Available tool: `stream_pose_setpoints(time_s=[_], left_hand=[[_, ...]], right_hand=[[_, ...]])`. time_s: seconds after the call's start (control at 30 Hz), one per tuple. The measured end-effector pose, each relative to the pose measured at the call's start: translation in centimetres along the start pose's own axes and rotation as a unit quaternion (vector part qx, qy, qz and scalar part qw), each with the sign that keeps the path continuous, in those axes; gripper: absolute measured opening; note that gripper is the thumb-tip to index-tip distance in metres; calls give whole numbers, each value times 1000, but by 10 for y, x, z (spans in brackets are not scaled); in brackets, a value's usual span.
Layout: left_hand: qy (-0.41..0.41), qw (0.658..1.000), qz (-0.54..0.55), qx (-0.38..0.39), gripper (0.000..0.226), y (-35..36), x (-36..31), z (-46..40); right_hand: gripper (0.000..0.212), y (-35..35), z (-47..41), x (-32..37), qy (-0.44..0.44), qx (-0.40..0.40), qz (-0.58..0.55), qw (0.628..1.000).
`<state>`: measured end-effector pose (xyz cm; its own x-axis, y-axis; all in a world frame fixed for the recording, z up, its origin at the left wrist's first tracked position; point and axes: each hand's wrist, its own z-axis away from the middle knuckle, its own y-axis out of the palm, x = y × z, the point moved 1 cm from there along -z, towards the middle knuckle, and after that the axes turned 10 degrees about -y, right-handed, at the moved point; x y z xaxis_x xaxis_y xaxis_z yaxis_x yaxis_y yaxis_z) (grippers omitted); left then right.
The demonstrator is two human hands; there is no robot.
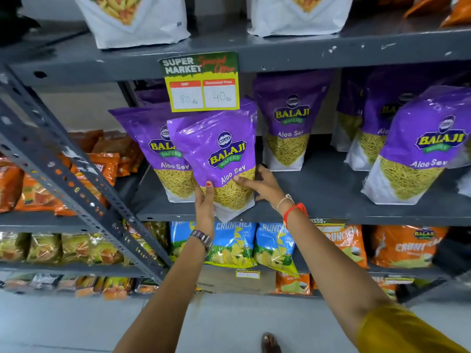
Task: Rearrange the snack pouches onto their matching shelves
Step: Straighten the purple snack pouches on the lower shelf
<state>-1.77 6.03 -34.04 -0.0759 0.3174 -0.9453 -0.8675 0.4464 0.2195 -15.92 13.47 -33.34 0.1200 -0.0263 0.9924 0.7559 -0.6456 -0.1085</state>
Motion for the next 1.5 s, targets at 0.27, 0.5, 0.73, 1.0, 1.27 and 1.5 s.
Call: stream_pose_setpoints(time_s=[0.27, 0.5, 0.73, 1.0, 1.27, 1.5], left_hand=[[16, 996, -16, 84, 50, 39, -15, -5], [1, 975, -51, 216, 89, 90, -8, -22], [-55, 967, -45, 247, 36, 127, 13, -28], [-92, 971, -93, 202, 56, 128, 9, -17], [-111, 970, -69, 207, 64, 120, 9, -6], [-121, 970, -61, 201, 57, 123, 9, -10]], right_hand=[[41, -30, 18, 3, -50, -104, -42, 992], [28, -81, 31, 1, -61, -218, 6, 974], [40, -112, 40, -13, -31, -268, 56, 961], [62, -112, 43, -19, 1, -228, 52, 972], [47, -101, 46, -18, -14, -198, -17, 980], [45, -100, 46, -18, -10, -195, -26, 980]])
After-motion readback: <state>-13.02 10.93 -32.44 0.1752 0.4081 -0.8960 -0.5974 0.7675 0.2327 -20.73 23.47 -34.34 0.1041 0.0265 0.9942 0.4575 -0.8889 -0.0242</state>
